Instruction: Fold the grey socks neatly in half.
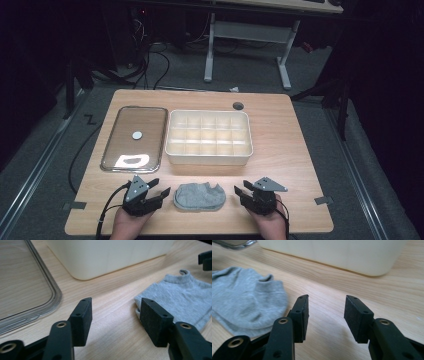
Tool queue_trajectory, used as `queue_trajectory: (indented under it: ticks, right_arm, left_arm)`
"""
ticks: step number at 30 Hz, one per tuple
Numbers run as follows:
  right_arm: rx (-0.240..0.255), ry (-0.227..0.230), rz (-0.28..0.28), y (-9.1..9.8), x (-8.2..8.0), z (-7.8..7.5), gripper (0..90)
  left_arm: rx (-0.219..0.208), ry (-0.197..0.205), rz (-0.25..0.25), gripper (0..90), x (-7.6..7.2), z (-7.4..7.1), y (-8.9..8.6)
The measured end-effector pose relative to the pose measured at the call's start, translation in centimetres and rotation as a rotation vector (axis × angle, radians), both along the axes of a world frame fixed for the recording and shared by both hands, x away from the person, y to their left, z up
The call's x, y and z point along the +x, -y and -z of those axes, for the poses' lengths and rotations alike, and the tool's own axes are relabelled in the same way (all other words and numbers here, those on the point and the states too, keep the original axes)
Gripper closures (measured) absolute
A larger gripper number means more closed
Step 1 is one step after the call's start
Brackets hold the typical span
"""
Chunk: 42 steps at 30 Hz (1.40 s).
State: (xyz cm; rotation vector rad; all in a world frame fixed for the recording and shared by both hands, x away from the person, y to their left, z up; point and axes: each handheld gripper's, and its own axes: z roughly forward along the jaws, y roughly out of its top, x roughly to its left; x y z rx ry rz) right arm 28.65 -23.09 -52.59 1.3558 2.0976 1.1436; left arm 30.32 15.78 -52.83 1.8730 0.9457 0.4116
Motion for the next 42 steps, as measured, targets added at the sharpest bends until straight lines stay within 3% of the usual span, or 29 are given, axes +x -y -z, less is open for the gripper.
queue_trajectory:
  ticks: [5,11,21,28,32,38,42]
  right_arm:
    - [0.001,-0.002,0.019,0.3,0.0,0.0,53.5]
    - [-0.015,-0.019,-0.002,-0.4,0.0,0.3,49.7]
    - [0.005,-0.028,-0.013,-0.3,0.1,0.2,48.1]
    - [-0.017,0.029,-0.039,-0.7,-0.4,-0.4,46.8]
    - [-0.004,0.022,-0.04,-1.2,-0.7,-0.6,45.7]
    - [0.036,-0.003,-0.09,-2.1,-1.0,-0.8,42.0]
    - [0.057,-0.016,-0.11,-2.6,-1.2,-0.8,45.2]
  left_arm:
    - [0.01,-0.013,-0.002,41.0,0.2,0.1,0.0]
    - [0.02,-0.025,0.011,39.3,0.0,0.0,0.2]
    - [0.029,-0.018,0.005,36.4,-0.1,0.0,0.2]
    - [0.028,-0.013,0.012,35.0,-0.3,-0.1,0.6]
    - [0.027,-0.016,0.026,34.7,-0.5,-0.2,0.9]
    - [0.013,-0.042,0.064,35.5,-0.7,-0.3,1.5]
    - [0.006,-0.053,0.082,38.6,-0.8,-0.3,1.9]
